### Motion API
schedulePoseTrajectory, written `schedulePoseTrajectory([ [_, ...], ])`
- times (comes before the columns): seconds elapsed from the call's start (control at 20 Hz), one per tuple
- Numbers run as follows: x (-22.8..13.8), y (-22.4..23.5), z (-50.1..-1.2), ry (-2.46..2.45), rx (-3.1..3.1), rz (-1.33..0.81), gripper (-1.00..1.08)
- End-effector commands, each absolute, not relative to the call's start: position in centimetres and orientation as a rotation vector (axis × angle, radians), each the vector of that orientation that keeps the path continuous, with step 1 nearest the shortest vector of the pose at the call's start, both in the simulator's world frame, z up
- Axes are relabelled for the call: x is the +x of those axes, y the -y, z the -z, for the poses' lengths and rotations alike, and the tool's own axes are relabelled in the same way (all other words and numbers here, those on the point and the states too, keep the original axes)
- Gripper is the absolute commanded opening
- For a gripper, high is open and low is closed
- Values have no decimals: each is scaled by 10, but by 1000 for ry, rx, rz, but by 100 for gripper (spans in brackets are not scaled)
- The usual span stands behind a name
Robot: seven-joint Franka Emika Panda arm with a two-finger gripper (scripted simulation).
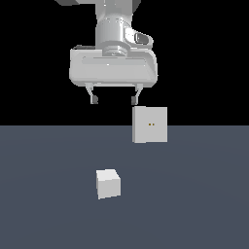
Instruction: Plug the charger into the wall socket.
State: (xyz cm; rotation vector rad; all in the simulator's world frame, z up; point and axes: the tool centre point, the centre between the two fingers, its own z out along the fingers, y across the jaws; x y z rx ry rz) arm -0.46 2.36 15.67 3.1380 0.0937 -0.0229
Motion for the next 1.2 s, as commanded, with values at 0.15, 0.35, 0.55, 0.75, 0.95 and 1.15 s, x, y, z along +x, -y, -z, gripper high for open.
schedulePoseTrajectory([
  [0.15, -6, -24, -156, -98, 3138, 21, 100],
  [0.35, -11, -25, -151, -116, 3138, 15, 100],
  [0.55, -21, -26, -143, -150, 3138, 4, 100],
  [0.75, -36, -27, -131, -201, 3136, -13, 100],
  [0.95, -56, -28, -115, -269, 3133, -36, 100],
  [1.15, -76, -29, -97, -339, 3128, -60, 100],
])
